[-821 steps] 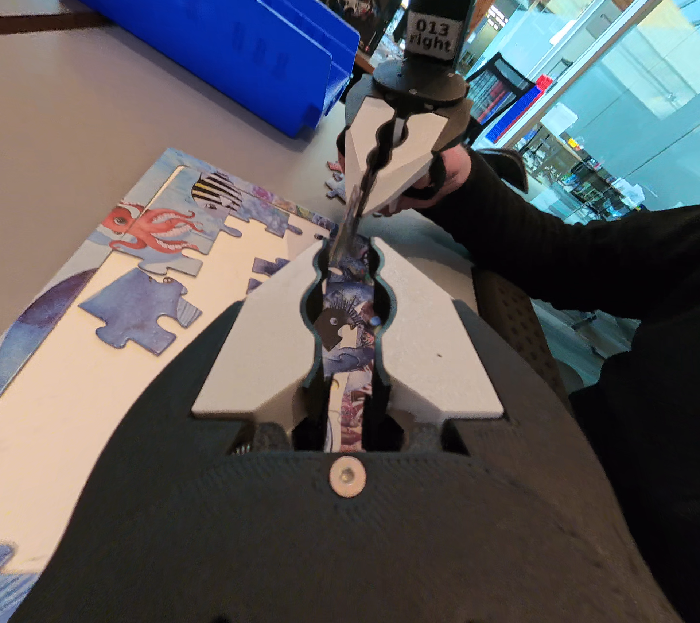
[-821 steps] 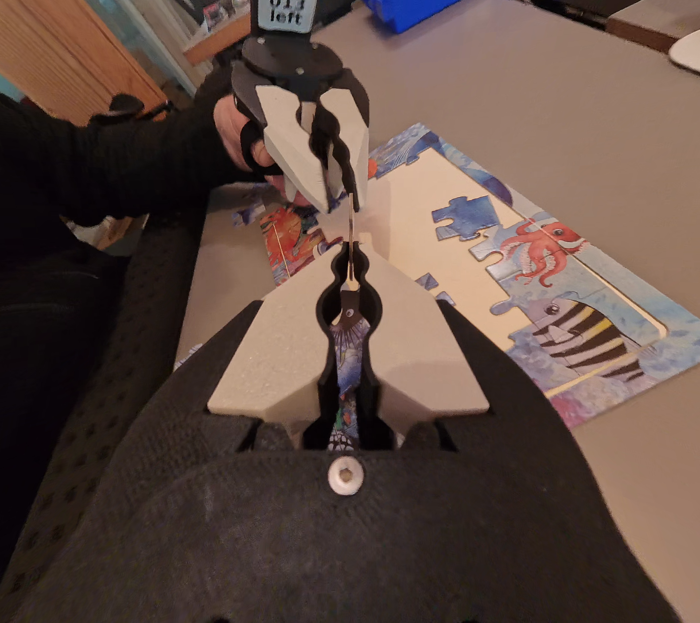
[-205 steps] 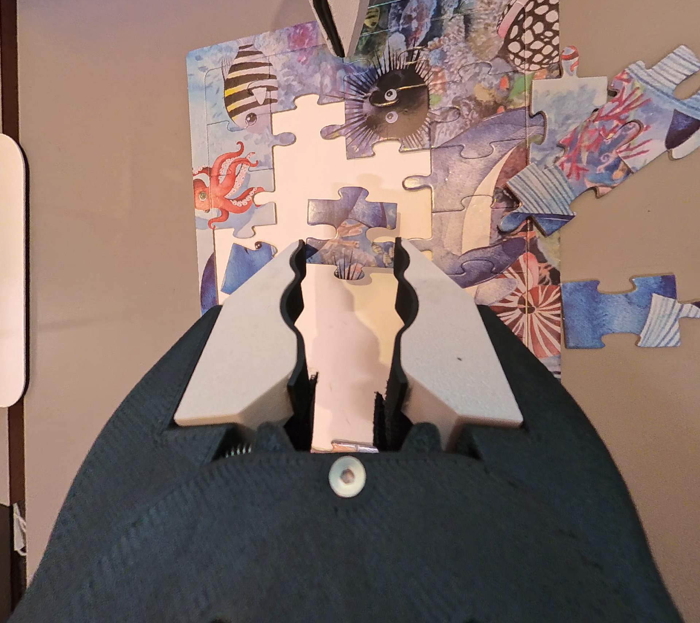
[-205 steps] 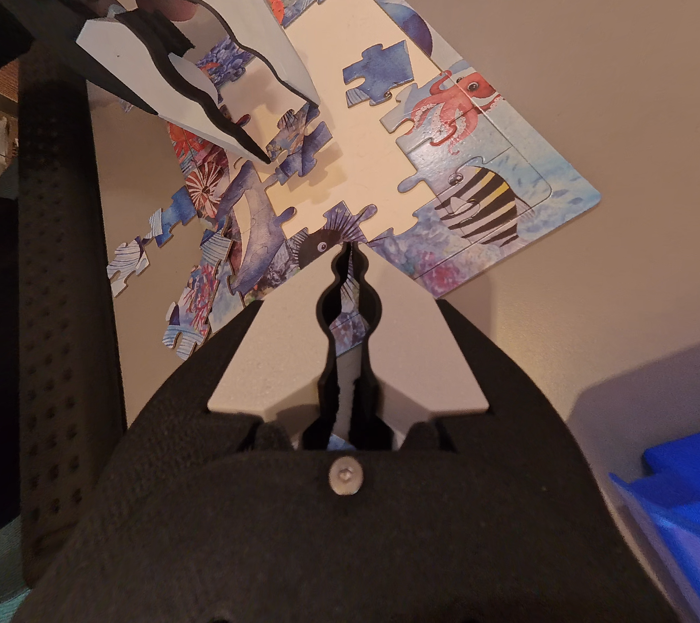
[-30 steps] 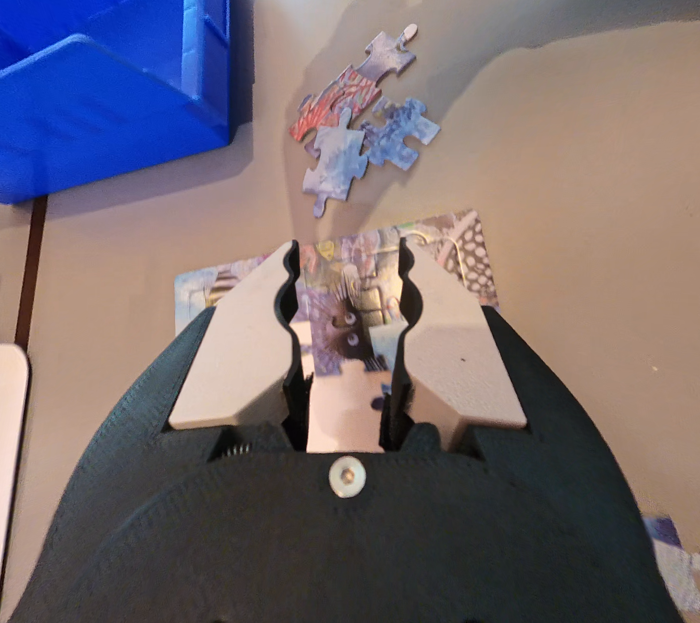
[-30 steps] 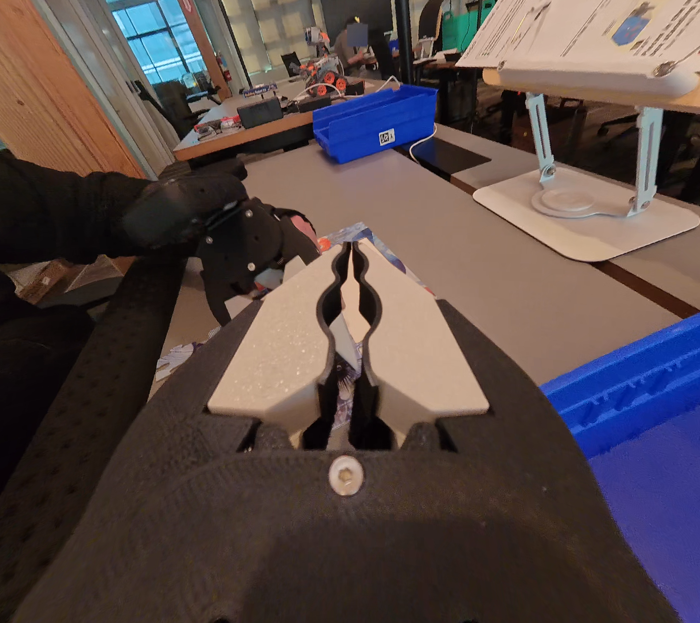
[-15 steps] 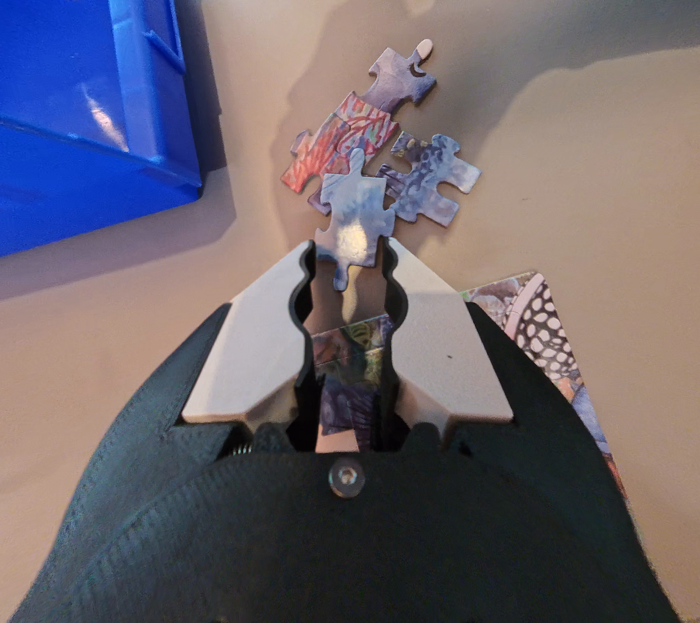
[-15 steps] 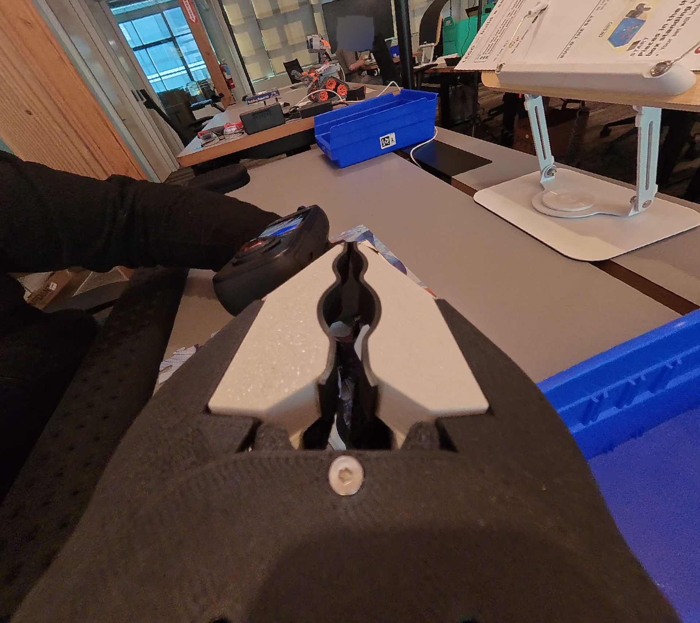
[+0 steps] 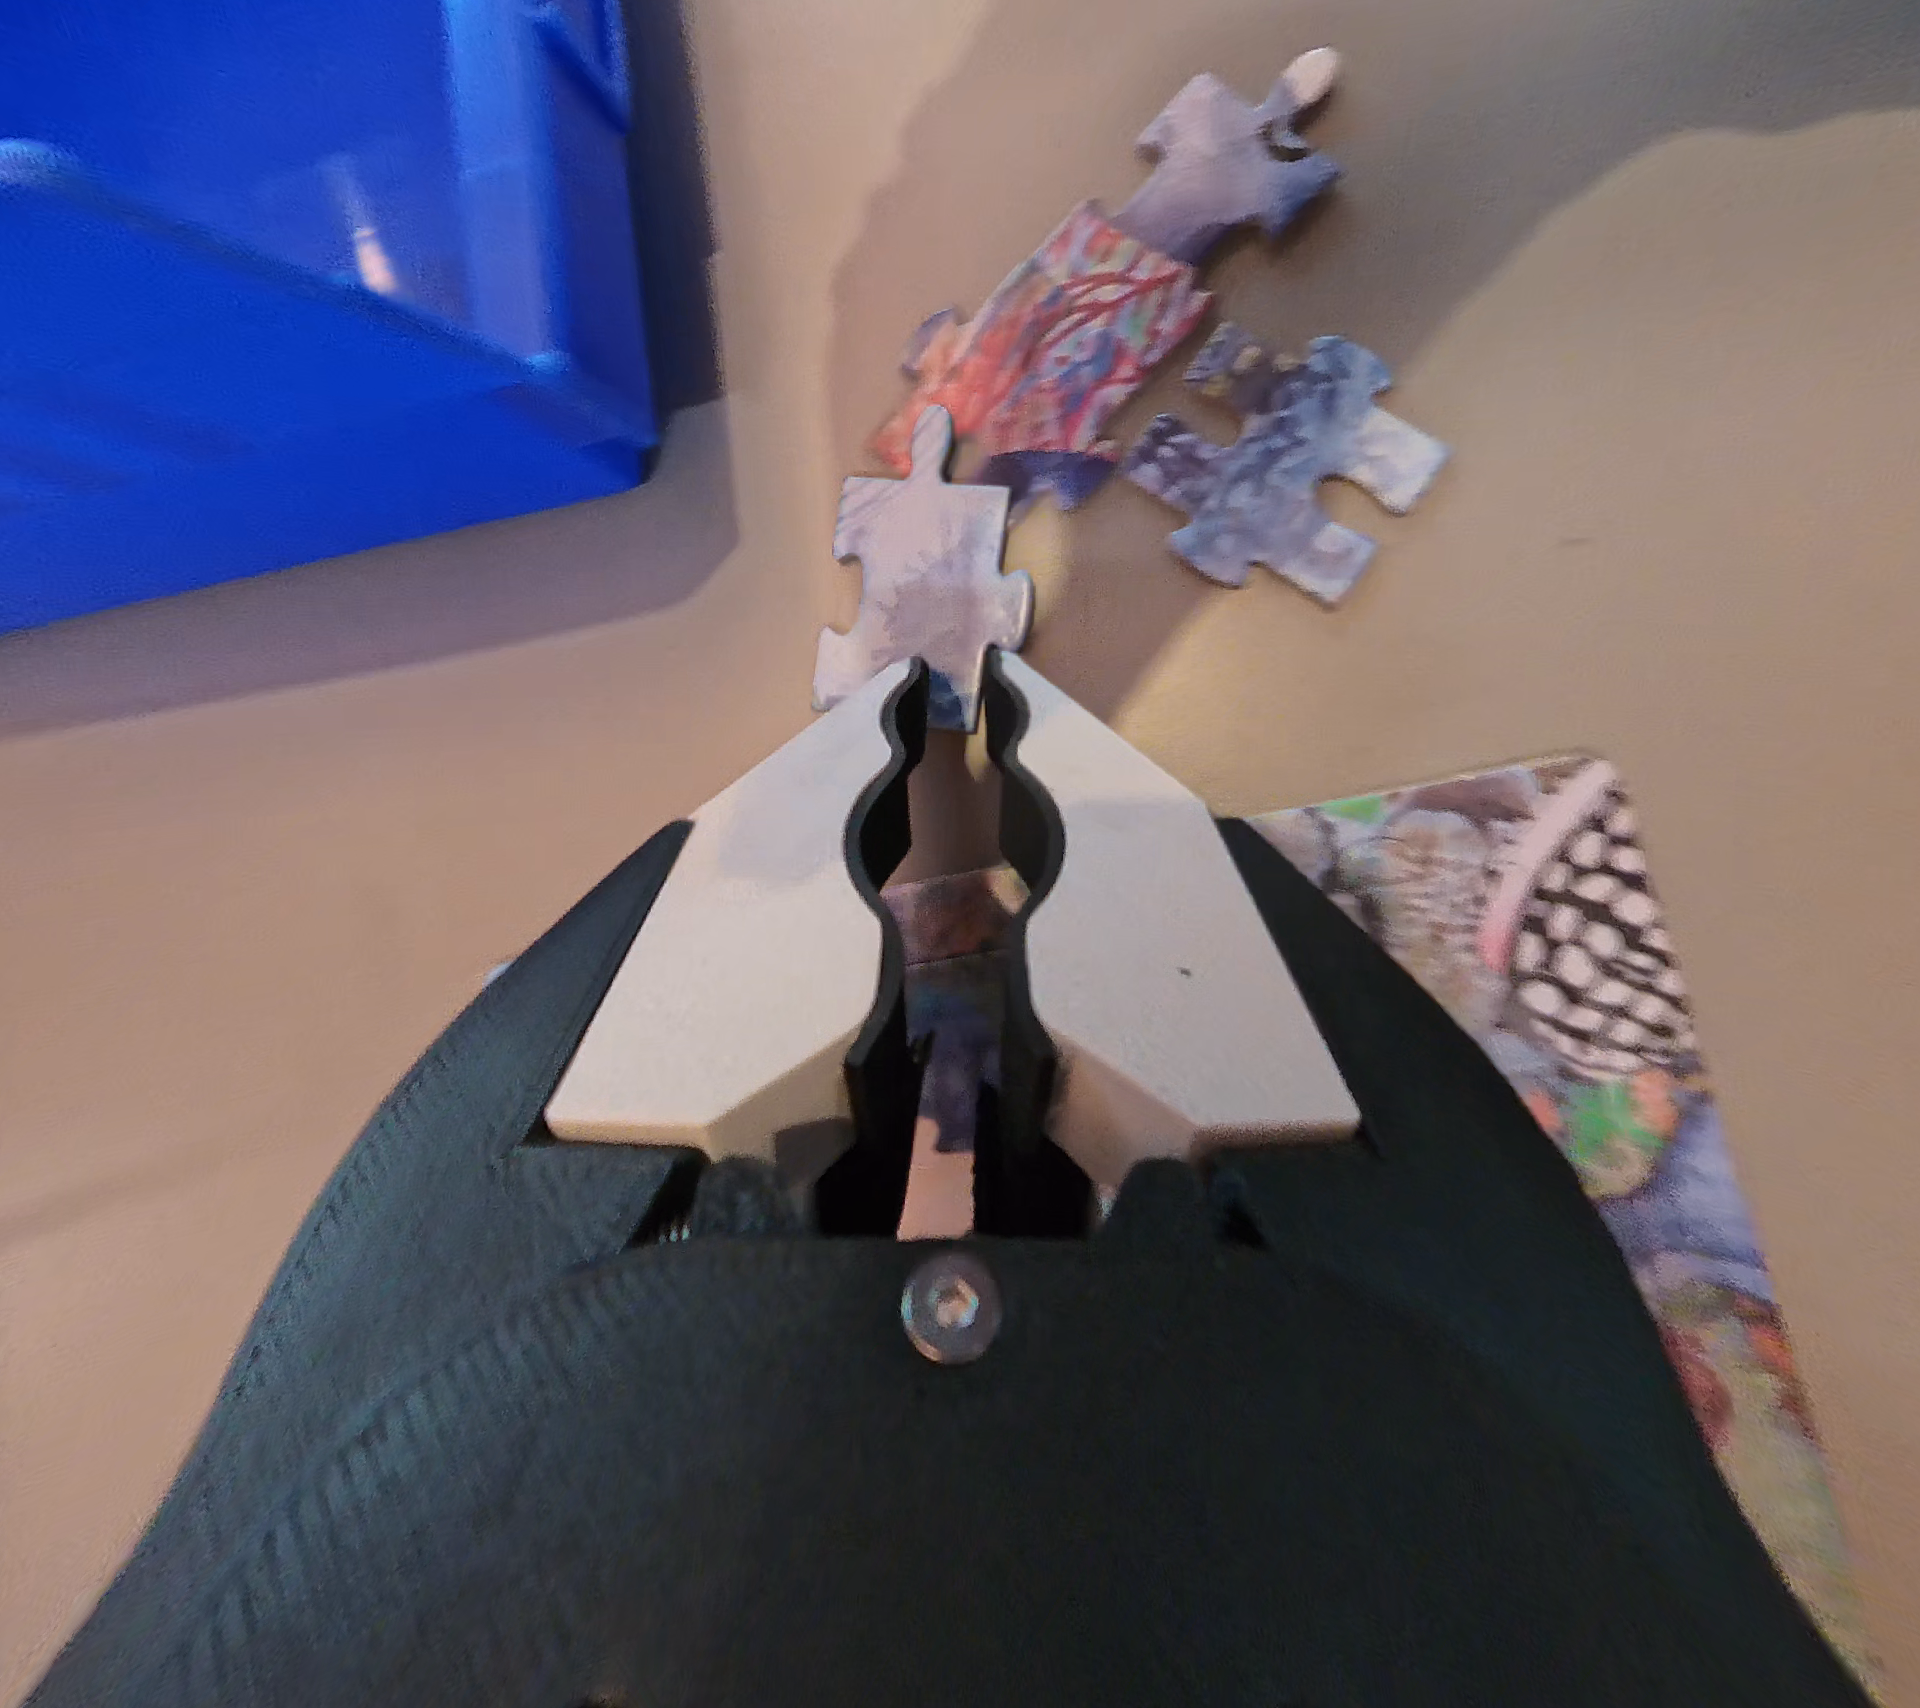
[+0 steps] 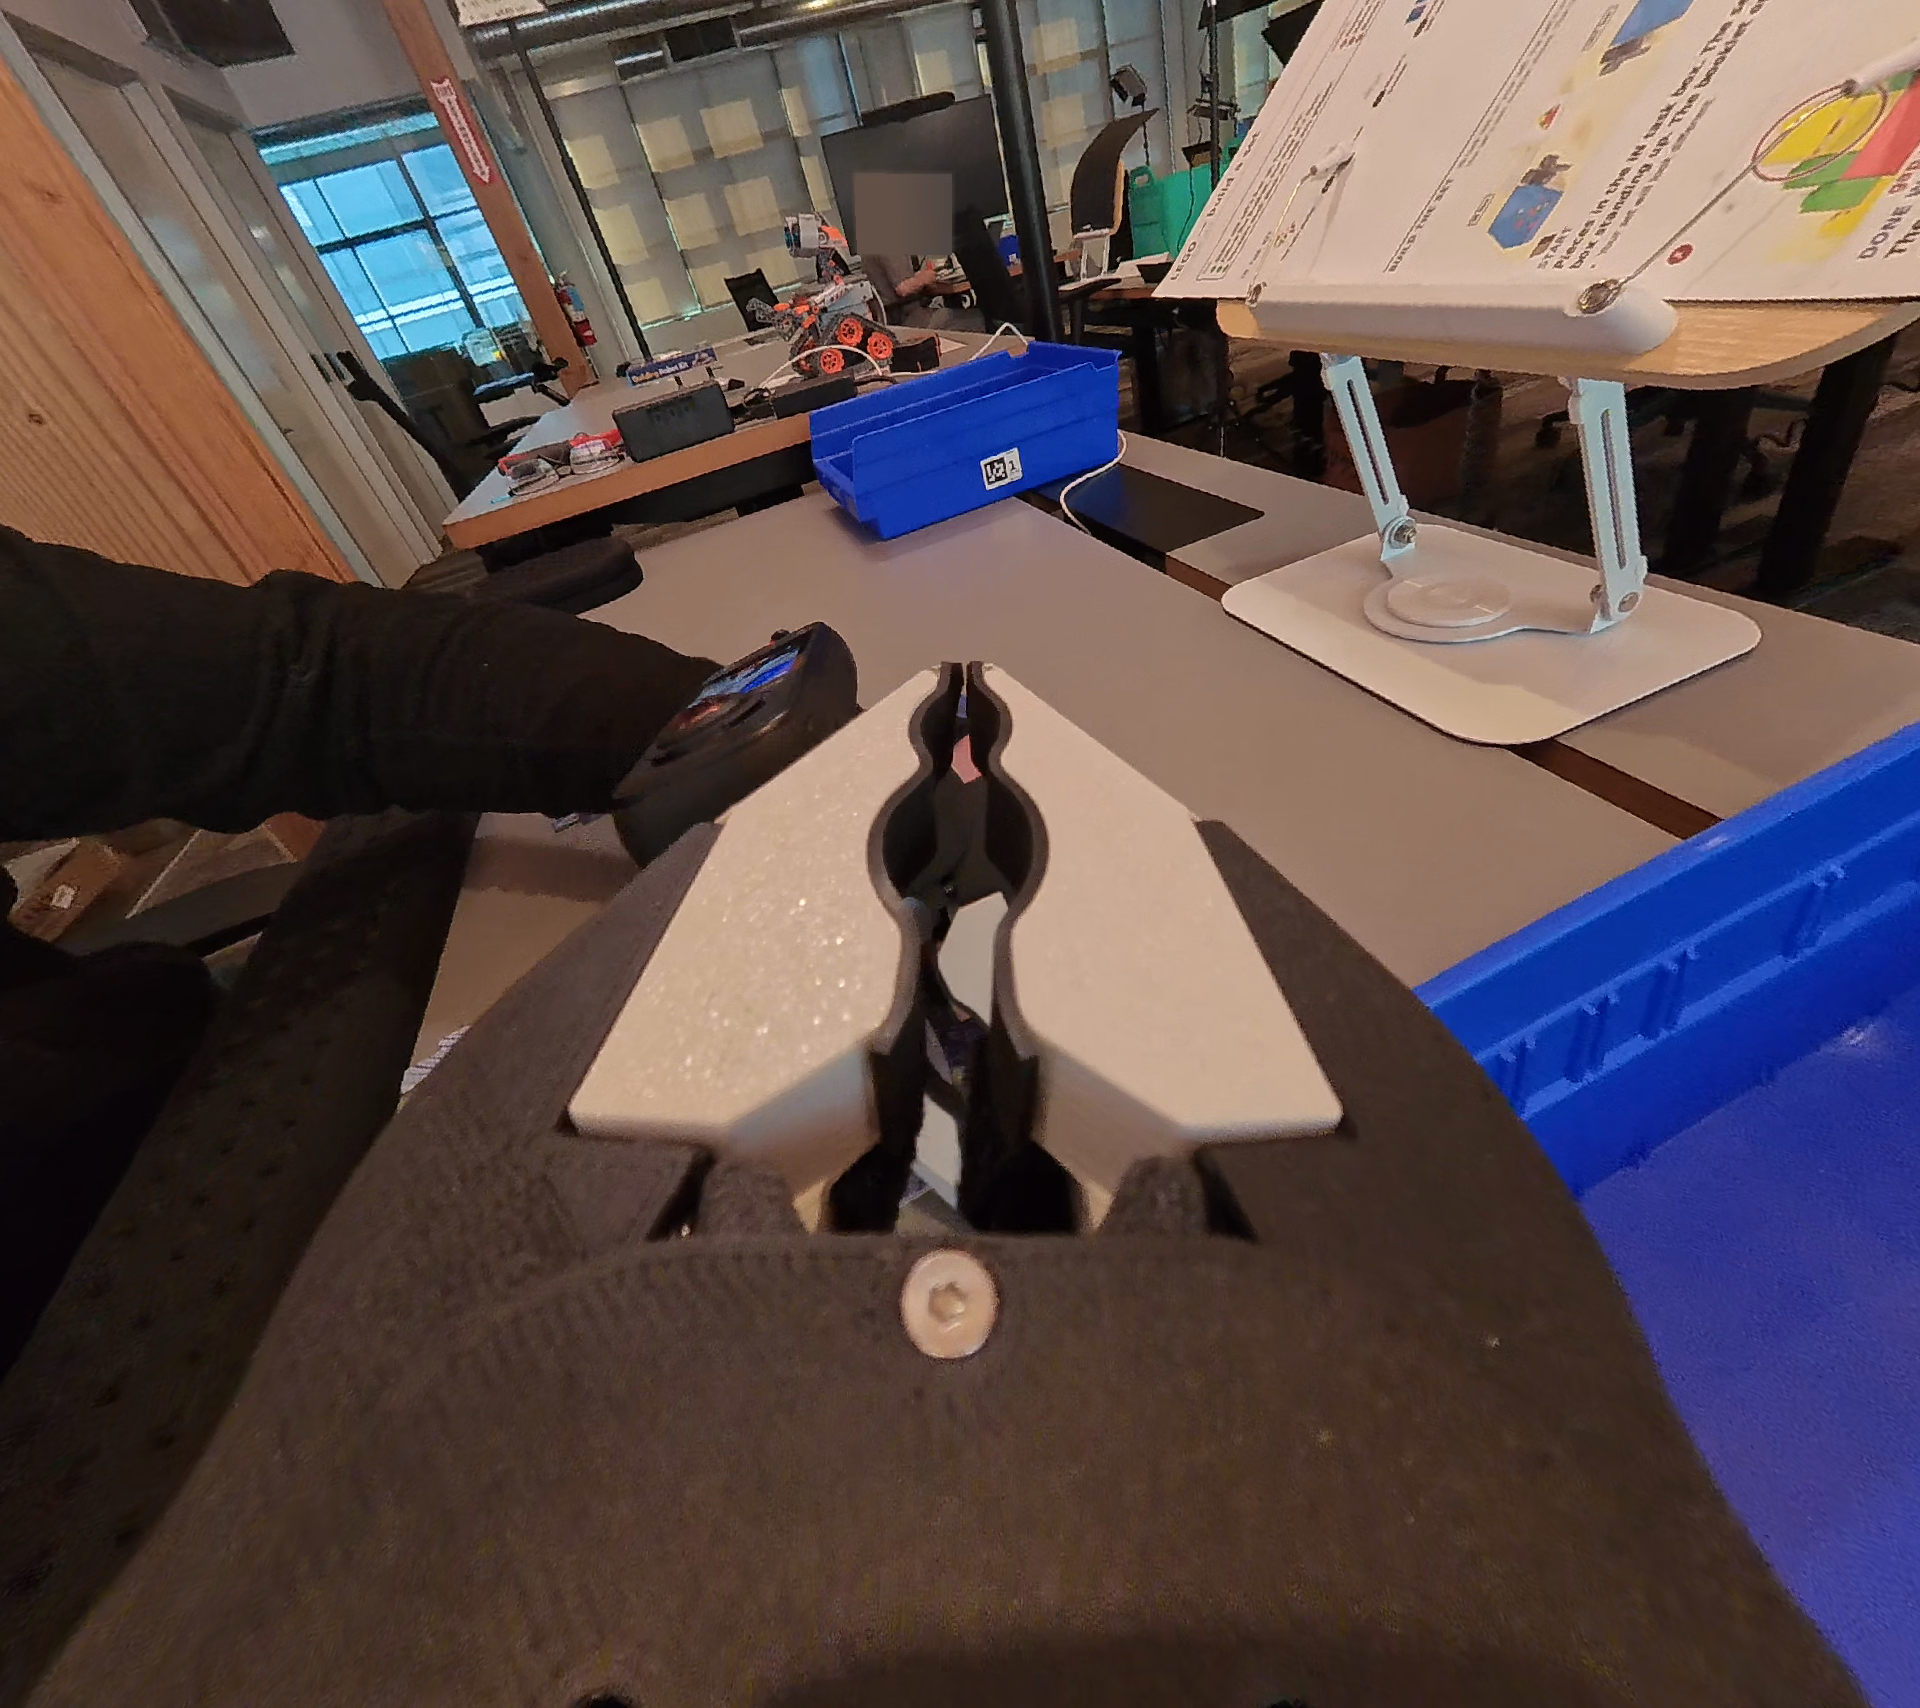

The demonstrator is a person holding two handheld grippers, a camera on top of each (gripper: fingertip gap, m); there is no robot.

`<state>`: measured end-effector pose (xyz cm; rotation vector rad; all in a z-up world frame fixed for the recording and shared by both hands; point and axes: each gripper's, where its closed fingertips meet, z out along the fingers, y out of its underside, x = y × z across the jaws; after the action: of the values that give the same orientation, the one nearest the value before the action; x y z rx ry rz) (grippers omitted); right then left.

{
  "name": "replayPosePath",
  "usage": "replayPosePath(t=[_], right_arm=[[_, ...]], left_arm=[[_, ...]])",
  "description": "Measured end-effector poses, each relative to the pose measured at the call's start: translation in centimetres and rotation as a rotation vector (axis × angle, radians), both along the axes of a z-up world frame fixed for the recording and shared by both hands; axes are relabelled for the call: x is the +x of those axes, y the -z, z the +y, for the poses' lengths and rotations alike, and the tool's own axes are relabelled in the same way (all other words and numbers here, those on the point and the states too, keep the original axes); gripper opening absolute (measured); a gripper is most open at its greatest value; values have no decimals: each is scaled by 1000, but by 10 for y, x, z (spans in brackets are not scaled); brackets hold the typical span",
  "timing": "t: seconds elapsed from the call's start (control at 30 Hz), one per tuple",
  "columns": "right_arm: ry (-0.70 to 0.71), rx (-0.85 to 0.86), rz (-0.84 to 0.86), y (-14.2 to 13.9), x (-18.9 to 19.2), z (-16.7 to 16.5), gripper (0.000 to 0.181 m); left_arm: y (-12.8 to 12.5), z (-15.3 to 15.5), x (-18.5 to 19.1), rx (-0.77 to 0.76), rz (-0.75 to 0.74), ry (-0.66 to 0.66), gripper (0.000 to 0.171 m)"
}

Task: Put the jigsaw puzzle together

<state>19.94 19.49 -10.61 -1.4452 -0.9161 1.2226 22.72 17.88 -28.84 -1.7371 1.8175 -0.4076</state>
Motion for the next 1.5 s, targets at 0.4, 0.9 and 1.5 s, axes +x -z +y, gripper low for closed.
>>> replayPosePath(t=[0.4, 0.9, 1.5], right_arm=[[9, 6, 45, -9, 6, 1, 0], [4, 10, 61, -13, 7, -1, 0], [0, 13, 82, -18, 8, -2, 0]], left_arm=[[-3, -56, 23, -111, -1, 84, 52], [0, -65, 27, -116, -19, 64, 0], [2, -72, 42, -165, -73, -172, 37]])
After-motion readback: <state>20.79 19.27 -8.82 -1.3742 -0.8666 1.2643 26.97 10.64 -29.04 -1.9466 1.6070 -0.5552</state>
